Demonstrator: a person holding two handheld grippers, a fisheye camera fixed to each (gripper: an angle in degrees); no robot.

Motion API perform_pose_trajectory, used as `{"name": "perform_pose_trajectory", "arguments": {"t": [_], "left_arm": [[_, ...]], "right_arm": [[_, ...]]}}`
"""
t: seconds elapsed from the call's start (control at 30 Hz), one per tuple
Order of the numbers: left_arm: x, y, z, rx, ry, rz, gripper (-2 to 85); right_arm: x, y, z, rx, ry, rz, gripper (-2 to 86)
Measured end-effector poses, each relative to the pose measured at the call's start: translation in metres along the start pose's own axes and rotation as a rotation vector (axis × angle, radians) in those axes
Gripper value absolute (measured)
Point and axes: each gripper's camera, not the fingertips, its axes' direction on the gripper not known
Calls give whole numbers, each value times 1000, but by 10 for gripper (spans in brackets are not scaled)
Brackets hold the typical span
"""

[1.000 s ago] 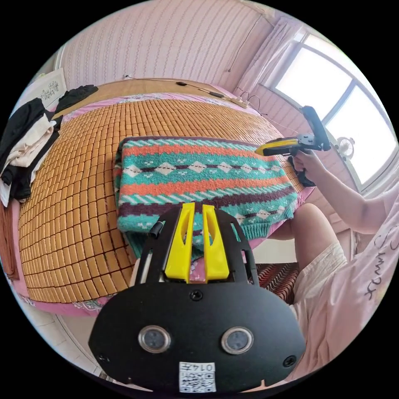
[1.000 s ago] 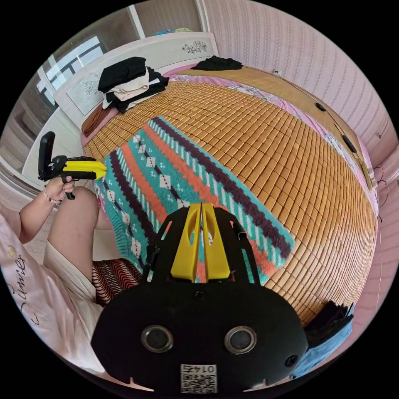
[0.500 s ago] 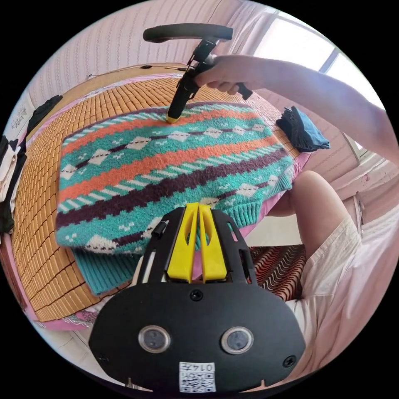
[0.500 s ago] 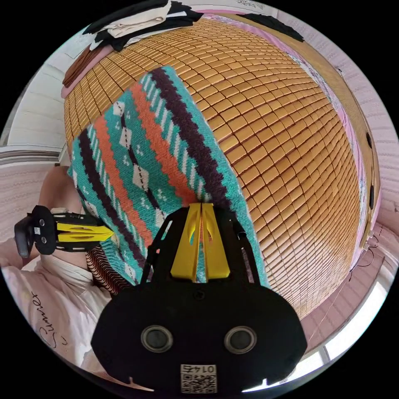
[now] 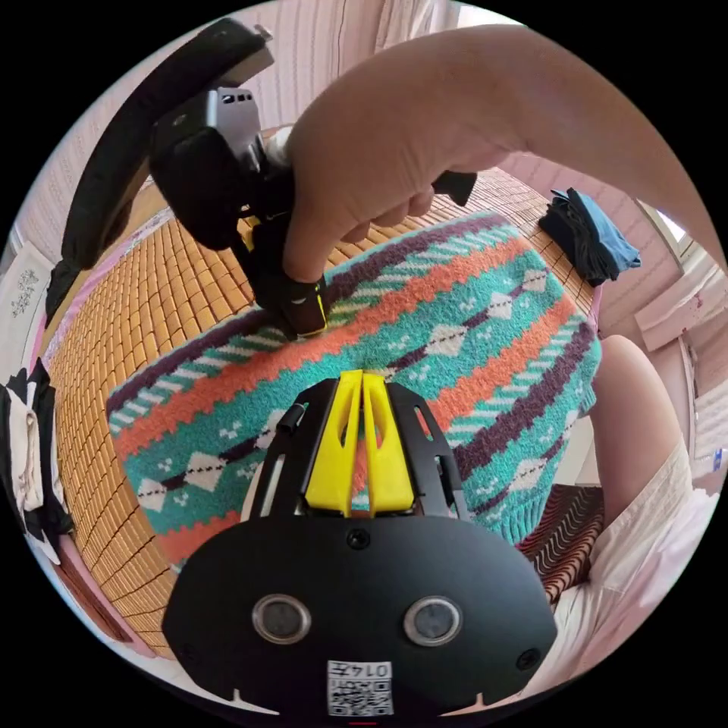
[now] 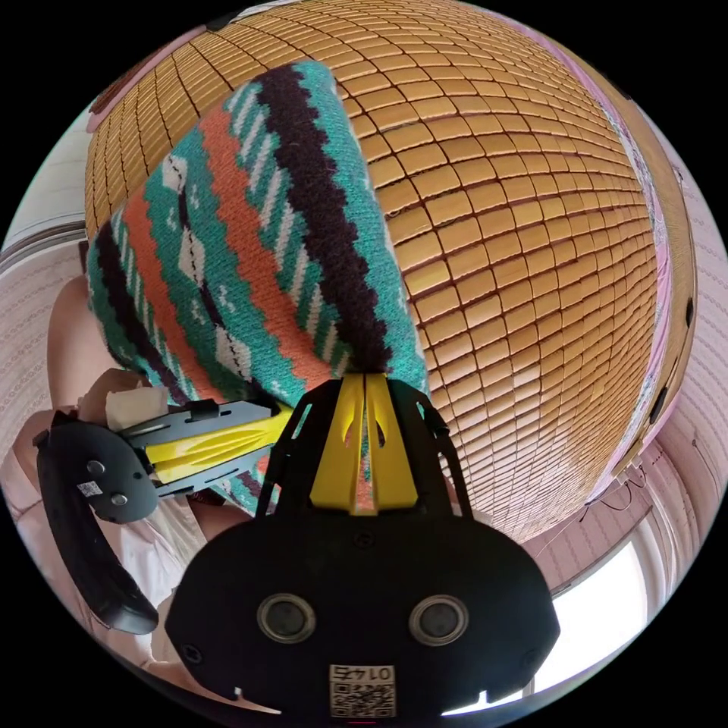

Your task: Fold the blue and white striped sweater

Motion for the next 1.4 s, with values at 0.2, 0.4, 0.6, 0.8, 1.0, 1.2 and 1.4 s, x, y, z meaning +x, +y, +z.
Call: {"name": "perform_pose_trajectory", "arguments": {"t": [0.2, 0.4, 0.6, 0.8, 1.0, 1.2, 1.4], "left_arm": [[69, 3, -7, -184, -16, 346, -10], [100, 2, 22, -253, 34, 423, -10], [144, 25, 3, -294, 18, 570, -10], [172, 38, 23, -299, 8, 570, -10], [195, 51, 25, -286, -73, 534, -10], [209, 103, -26, 38, -112, 227, -10], [236, 170, -65, 251, 0, 9, -6]], "right_arm": [[-5, -18, 4, -50, 24, -32, -10], [-1, -19, 8, -77, 3, -29, -10], [2, 5, 12, -35, -4, -21, -9], [8, 33, 17, -64, -15, -28, -10], [10, 84, 24, -25, 28, 38, -10], [12, 211, 20, 348, 69, 176, -9], [9, 470, 41, 829, -187, 513, -1]]}}
